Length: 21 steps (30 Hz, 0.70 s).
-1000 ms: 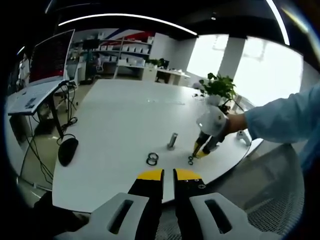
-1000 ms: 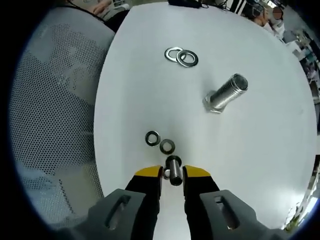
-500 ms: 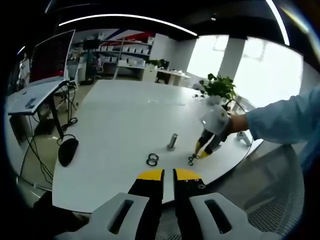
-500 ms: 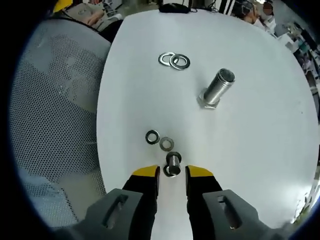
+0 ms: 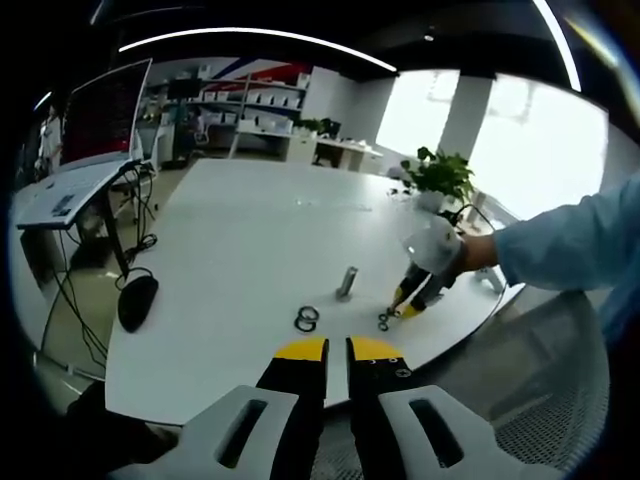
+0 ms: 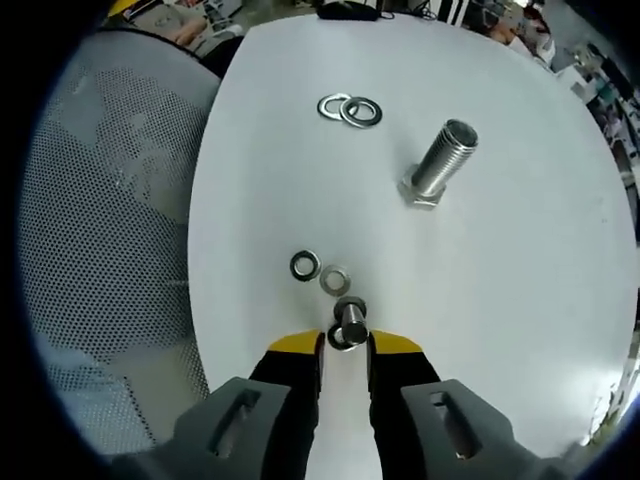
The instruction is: Place the washer onto the threaded stud by aligning its center hole with the stud, sliding it down to the base, and recovering from edge contact or off-axis alignment until the washer reaches the visible bottom stop.
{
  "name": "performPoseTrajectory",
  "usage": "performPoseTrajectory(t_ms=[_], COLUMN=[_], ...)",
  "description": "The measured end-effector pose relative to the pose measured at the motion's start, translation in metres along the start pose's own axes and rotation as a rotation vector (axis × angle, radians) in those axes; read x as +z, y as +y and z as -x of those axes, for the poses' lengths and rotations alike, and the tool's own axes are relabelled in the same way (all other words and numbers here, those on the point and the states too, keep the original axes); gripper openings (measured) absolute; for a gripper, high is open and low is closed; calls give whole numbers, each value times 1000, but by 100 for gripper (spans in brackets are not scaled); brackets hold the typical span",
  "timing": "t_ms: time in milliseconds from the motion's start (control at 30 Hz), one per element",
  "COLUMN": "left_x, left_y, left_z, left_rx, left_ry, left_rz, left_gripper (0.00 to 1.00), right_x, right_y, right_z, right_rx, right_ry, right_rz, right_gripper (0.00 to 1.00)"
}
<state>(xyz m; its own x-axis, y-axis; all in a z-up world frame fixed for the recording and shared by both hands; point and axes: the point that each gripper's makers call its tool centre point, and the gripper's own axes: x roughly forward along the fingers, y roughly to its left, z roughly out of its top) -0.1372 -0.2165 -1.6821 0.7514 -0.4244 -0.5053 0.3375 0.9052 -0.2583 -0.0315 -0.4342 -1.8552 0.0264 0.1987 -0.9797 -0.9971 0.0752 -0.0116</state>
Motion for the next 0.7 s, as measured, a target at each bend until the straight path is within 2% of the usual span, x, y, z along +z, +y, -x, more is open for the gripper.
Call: performPoseTrajectory(t_ms=[167, 700], left_x=[0, -1], left_y=[0, 0], left_z=[0, 0], left_rx=[1, 0], left_ry=[-2, 7], left_rz=[1, -1], left_gripper=[5, 5], right_x=[0, -3], right_y=[0, -1], right_z=[0, 1], right_rx=[-6, -17], right_ry=[-2, 1], right_rz=[-6, -5], right_gripper=[15, 13])
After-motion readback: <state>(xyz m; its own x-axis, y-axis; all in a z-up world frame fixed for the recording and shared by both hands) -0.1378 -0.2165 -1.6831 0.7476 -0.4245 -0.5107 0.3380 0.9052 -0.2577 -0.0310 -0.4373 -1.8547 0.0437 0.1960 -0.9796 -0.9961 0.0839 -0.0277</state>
